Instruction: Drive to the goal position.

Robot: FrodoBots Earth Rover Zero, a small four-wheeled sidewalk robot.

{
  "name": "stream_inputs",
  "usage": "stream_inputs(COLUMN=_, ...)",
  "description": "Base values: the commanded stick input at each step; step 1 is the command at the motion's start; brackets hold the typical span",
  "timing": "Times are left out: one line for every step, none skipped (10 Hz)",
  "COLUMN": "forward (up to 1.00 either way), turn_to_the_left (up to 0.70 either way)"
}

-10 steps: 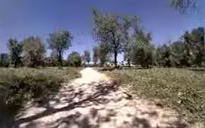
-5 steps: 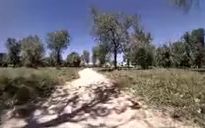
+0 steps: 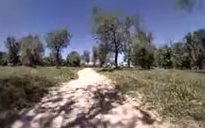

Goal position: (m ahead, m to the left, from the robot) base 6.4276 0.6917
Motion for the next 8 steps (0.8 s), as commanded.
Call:
stream_inputs(forward=0.85, turn_to_the_left=0.0)
stream_inputs(forward=0.85, turn_to_the_left=0.0)
stream_inputs(forward=0.85, turn_to_the_left=0.0)
stream_inputs(forward=0.85, turn_to_the_left=0.0)
stream_inputs(forward=0.85, turn_to_the_left=0.0)
stream_inputs(forward=0.85, turn_to_the_left=0.0)
stream_inputs(forward=0.85, turn_to_the_left=0.0)
stream_inputs(forward=0.85, turn_to_the_left=0.0)
